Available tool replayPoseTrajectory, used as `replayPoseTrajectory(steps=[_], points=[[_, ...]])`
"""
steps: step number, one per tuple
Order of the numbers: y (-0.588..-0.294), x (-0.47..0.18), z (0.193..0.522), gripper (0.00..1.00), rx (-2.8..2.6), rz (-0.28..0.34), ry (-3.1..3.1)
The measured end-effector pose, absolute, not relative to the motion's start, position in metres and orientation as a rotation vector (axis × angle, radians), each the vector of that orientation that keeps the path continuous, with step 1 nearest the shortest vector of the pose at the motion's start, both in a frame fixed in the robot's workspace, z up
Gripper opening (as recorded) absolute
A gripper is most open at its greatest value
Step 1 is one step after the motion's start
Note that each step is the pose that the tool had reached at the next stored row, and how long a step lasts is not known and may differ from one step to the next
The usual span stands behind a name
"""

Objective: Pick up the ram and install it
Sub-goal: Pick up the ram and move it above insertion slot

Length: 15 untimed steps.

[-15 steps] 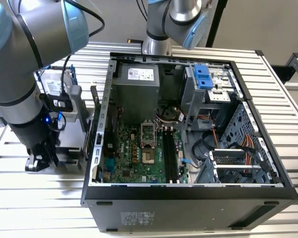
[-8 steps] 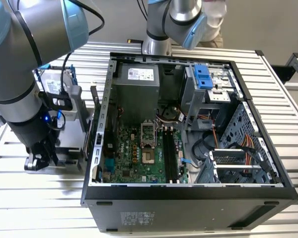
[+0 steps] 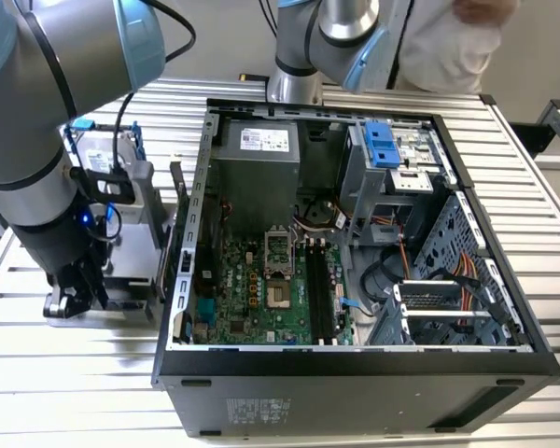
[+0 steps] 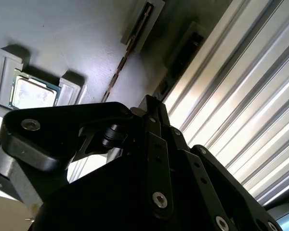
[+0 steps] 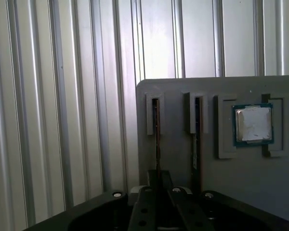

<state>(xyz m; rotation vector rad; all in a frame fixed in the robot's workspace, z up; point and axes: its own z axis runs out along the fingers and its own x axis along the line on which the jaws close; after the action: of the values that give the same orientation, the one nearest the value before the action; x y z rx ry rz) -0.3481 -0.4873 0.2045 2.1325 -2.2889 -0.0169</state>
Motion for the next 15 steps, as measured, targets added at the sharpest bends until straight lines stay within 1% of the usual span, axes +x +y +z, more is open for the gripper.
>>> replayPoseTrajectory(steps=[15], points=[[-0.4874,-0.3481,0.2109,0.00,2.132,-0.017,-2.289]])
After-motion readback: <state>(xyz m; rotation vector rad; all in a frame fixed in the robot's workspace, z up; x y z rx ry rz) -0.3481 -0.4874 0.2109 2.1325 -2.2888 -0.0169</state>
